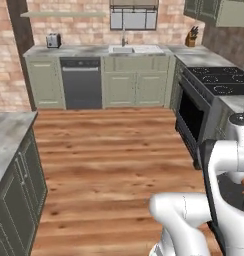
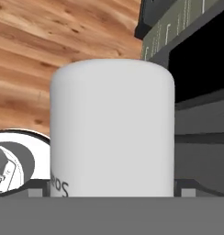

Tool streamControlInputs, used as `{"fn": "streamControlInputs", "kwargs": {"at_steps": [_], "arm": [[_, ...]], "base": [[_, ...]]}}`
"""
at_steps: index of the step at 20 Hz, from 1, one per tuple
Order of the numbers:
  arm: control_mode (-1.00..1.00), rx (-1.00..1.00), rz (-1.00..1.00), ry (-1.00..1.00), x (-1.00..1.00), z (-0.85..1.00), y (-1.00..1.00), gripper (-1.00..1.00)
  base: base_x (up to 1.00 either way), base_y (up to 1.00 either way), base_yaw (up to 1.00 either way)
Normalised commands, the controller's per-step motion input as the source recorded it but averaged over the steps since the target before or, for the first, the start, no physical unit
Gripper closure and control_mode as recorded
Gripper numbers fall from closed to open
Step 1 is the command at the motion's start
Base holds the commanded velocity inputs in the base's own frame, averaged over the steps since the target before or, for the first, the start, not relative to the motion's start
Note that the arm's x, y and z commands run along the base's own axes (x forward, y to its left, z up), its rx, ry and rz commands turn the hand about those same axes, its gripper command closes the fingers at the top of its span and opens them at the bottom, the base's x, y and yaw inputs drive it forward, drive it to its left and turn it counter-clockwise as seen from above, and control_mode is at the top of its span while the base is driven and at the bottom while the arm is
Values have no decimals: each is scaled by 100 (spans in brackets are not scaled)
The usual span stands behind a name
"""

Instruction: Restock the sink supplies by placing the sponge and soap dispenser on the counter and next to the sink. Make sure the soap dispenser is upright.

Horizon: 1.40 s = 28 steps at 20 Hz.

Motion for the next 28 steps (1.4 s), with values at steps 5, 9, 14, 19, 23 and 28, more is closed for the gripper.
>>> {"fn": "streamControlInputs", "kwargs": {"at_steps": [5,9,14,19,23,28], "arm": [[100,0,0,0,0,0,0,100],[100,0,0,0,0,0,0,100],[100,0,0,0,0,0,0,100],[100,0,0,0,0,0,0,100],[100,0,0,0,0,0,0,100],[100,0,0,0,0,0,0,100]], "base": [[100,-19,17],[100,-20,16],[100,-30,14],[100,-30,11],[100,-16,7],[100,-4,6]]}}
